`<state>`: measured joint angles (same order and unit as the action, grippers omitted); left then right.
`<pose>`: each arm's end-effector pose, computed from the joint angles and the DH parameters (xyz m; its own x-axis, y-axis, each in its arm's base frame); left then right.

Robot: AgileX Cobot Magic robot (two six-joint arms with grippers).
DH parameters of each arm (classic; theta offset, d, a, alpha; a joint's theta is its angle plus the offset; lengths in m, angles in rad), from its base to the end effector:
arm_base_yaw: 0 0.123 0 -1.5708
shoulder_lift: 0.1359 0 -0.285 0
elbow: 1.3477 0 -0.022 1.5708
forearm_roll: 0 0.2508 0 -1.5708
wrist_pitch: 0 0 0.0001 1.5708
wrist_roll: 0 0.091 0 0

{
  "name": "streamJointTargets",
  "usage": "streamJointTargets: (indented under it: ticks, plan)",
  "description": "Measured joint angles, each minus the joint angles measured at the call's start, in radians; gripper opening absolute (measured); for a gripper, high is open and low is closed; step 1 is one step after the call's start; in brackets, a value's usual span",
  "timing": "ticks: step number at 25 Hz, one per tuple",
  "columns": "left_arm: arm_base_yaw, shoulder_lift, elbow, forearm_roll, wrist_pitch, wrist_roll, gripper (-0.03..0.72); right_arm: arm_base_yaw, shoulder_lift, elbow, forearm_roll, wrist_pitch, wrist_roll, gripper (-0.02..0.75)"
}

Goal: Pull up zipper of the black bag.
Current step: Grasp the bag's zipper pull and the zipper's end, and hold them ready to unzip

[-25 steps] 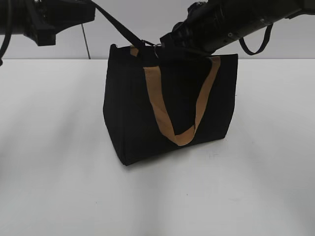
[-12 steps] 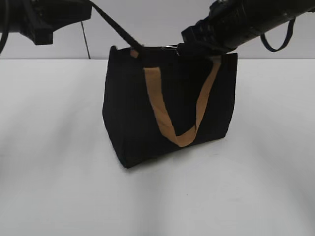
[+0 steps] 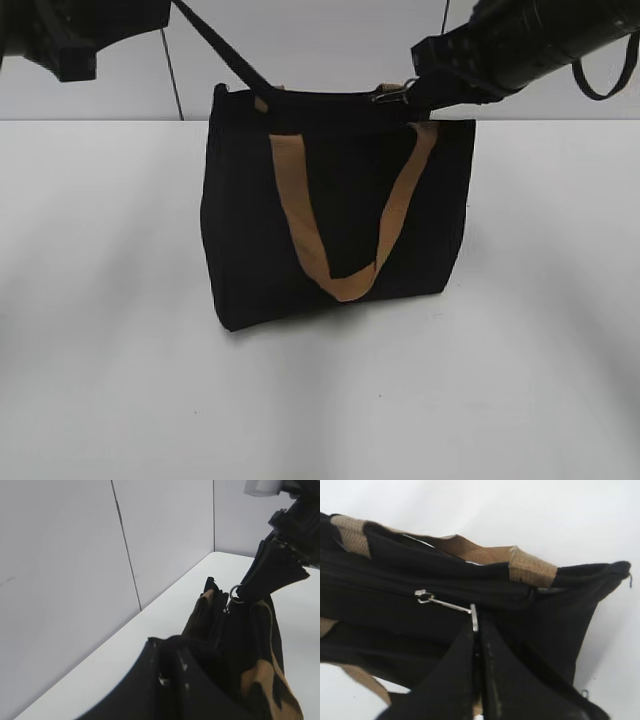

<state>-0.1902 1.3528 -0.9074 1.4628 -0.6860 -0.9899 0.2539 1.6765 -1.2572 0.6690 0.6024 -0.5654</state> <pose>0.2714 -0.1105 0.3208 0.0806 0.3226 -0.9431 0.7836 0.5643 0.2600 0.3502 0.1240 0.2760 -0.7177 -0.1746 -0.6741 -0.4569 0.8486 0.2667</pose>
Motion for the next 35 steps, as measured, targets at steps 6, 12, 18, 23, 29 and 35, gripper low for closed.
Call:
streamJointTargets:
  ticks: [6, 12, 18, 23, 29, 35]
  plan:
    - [0.002, -0.001, 0.000, 0.000, 0.004, 0.000, 0.023, -0.035, -0.001, 0.000, -0.017, -0.002, 0.024, -0.001]
    - [0.003, -0.001, 0.000, 0.010, 0.007, 0.000, 0.023, -0.037, -0.008, 0.000, -0.032, -0.002, 0.032, -0.001]
    - [0.003, -0.001, 0.000, 0.019, 0.007, 0.000, 0.023, -0.039, -0.008, 0.000, -0.037, -0.002, 0.053, -0.001]
    - [0.003, -0.001, 0.000, 0.020, 0.007, 0.000, 0.023, -0.041, -0.008, 0.000, -0.040, -0.004, 0.066, -0.001]
    - [0.003, -0.001, 0.000, 0.021, 0.007, 0.000, 0.023, -0.042, -0.008, 0.000, -0.043, -0.019, 0.084, -0.001]
    - [0.004, -0.001, 0.000, 0.020, 0.007, 0.000, 0.023, -0.046, -0.008, 0.000, -0.059, -0.041, 0.099, -0.001]
